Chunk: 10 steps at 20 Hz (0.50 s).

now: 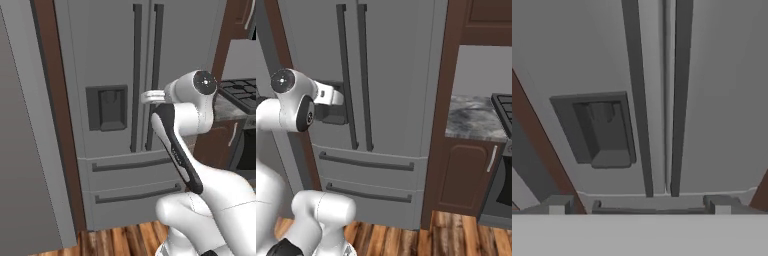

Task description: Retrieve the apple and peach from the fridge and place them into the bowl on the dining table.

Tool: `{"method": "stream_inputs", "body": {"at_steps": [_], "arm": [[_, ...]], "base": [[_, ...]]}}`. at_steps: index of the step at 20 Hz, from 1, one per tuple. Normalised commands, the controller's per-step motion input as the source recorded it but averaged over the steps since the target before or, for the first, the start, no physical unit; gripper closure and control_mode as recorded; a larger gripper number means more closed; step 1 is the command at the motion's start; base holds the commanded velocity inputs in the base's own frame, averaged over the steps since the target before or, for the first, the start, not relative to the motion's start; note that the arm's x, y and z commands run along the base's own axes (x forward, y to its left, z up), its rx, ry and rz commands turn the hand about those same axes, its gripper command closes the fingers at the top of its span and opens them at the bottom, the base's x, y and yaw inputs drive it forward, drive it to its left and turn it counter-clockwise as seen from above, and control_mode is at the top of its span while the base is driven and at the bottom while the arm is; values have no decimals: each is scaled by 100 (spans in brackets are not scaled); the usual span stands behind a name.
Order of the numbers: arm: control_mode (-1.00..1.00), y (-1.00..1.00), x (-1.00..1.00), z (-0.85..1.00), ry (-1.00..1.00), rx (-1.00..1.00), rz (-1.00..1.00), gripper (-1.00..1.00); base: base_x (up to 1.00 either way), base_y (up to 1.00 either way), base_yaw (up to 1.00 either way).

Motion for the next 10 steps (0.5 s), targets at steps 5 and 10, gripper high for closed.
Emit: {"method": "stream_inputs", "body": {"at_steps": [5, 10], "arm": [[-100, 0, 64, 0, 2, 0, -2, -100], [-100, 0, 69, 0, 0, 0, 0, -100]], "base": [[0, 0, 0], [0, 0, 0]]}}
